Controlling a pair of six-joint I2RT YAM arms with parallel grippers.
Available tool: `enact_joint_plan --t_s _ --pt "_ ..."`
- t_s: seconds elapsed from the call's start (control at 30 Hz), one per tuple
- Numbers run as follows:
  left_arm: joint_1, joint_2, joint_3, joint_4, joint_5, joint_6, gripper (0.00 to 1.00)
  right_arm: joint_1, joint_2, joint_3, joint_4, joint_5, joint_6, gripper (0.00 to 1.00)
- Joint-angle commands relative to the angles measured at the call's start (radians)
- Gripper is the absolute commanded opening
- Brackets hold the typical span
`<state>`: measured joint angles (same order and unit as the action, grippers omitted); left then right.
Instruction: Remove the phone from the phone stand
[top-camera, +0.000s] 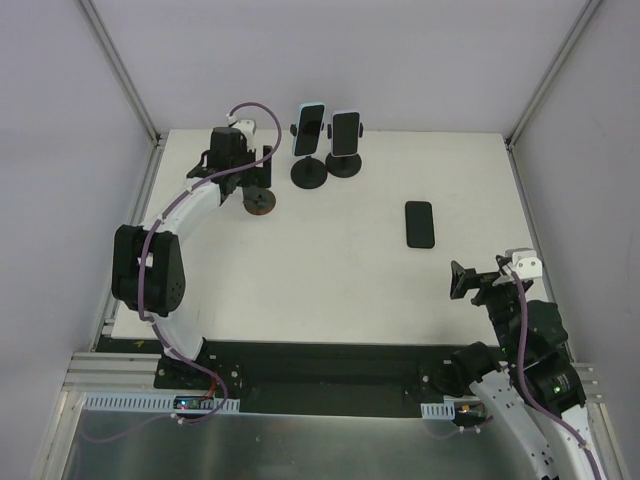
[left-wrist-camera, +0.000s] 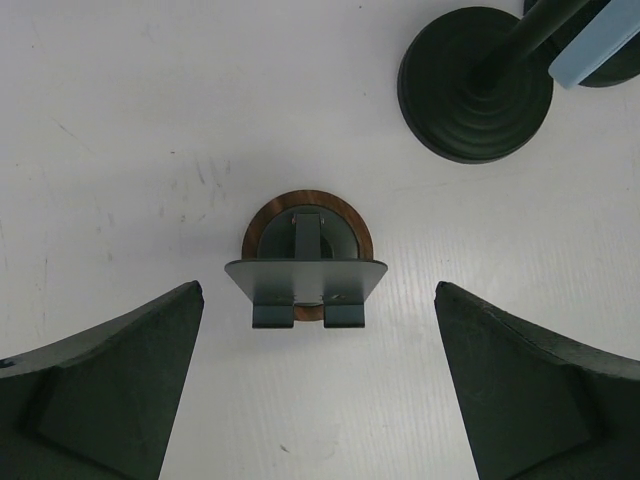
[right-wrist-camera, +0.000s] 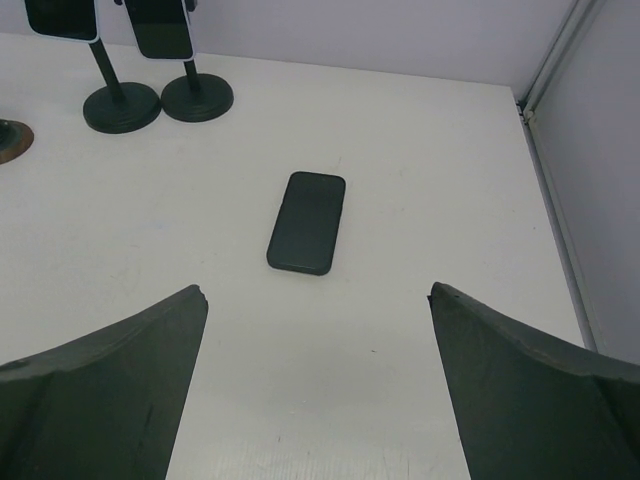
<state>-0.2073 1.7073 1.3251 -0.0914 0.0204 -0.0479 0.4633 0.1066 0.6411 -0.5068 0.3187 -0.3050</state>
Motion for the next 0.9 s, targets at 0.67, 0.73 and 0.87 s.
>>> enact_joint_plan --t_s 0.67,0.73,0.87 --pt "0.017 0.129 0.069 0.033 -0.014 0.051 0.61 0.009 -0.045 -0.037 0.117 0.011 -0.003 0.96" --pt "0.023 0.12 0.059 0.036 -0.013 0.051 0.6 0.011 -0.048 -0.038 0.116 0.006 -0.002 0.96" --pt "0.04 0.074 0.016 0.048 -0.014 0.051 0.42 0.009 -0.045 -0.037 0.113 0.005 0.0 0.96"
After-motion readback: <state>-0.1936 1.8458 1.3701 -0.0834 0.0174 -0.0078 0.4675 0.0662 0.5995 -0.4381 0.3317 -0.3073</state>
